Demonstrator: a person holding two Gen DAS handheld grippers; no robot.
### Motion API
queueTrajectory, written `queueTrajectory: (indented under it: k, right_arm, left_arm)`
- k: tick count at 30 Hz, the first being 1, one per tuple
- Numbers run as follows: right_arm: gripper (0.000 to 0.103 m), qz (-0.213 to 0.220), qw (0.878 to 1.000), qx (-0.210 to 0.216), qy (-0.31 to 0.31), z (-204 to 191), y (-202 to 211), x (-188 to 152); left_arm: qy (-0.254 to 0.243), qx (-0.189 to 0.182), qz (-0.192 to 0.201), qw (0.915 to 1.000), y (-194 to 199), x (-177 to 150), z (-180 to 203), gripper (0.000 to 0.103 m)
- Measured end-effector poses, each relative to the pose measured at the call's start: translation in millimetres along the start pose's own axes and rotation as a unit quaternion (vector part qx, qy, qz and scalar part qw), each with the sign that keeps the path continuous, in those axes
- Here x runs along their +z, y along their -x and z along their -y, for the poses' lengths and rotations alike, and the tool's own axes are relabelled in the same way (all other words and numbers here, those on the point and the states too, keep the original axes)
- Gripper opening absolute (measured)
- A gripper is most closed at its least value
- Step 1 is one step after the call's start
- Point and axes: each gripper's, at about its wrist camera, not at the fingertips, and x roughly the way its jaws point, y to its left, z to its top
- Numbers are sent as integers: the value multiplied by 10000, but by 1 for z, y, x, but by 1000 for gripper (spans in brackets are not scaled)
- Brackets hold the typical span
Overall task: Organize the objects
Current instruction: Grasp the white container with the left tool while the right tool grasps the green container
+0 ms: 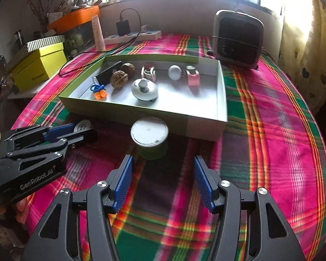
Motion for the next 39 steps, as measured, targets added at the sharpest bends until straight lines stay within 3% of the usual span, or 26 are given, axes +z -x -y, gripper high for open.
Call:
queueTrajectory:
  k: [17, 27, 39]
  right_arm:
    - [56, -26, 9992, -136, -385, -1, -15, 14]
    - [56, -17, 9984, -211, -524, 0, -17, 17]
    - [38, 27, 9974, -239, -680, 3, -15, 16]
  left_arm:
    - [144, -117, 3, 9998, -1, 2, -11, 27]
    - [89, -199, -8, 9998, -4, 4, -8, 34]
    - [80, -136, -6, 9999, -3, 4, -8, 30]
